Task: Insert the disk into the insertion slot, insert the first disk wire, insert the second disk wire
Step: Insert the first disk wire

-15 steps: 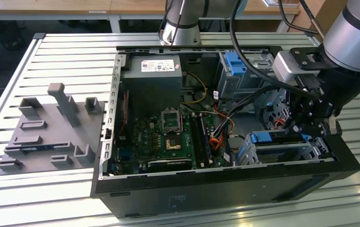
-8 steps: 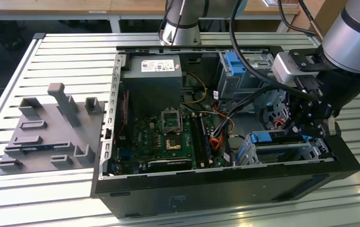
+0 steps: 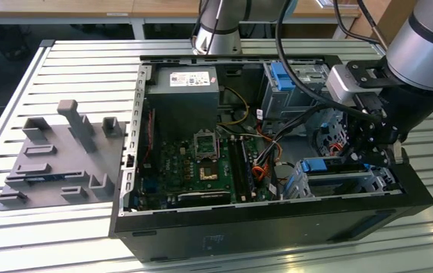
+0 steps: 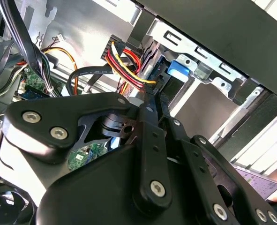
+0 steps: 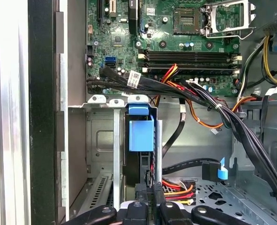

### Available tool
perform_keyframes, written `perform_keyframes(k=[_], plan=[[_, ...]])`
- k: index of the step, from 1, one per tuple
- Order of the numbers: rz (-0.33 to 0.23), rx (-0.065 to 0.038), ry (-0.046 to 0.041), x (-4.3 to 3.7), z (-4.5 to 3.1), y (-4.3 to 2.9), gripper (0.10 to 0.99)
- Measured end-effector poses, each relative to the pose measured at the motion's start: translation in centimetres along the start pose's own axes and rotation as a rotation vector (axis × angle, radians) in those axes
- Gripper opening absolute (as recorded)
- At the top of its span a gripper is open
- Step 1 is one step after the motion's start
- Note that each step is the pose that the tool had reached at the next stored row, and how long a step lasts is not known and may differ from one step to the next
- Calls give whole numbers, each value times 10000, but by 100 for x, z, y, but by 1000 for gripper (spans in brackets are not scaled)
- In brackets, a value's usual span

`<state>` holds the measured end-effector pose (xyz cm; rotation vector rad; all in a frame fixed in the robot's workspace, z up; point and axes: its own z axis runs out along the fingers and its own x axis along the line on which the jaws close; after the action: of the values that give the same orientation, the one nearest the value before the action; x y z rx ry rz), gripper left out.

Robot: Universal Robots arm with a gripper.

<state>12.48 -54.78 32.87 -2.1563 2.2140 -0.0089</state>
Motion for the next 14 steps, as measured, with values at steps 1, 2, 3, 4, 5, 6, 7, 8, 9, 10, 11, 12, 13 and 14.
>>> perform_keyframes(k=[1,2,3,4,5,6,7,8,9,10,11,12,13,14], plan=[[1,0,-2,0,1,0,165],[0,0,-2,0,1,0,165],[0,0,-2,0,2,0,176],[0,0,0,0,2,0,239],[0,0,1,0,1,0,239],[0,0,4,0,-4,0,239],[0,0,5,-1,-14,0,239],[0,-2,6,-1,-24,-1,239],[1,-5,6,-1,-36,-1,239],[2,-11,6,-2,-50,-1,239],[1,-25,6,-3,-65,-3,239],[2,-45,7,-3,-78,-5,239],[2,-68,7,-3,-87,-6,239],[3,-93,6,-3,-94,-9,239]])
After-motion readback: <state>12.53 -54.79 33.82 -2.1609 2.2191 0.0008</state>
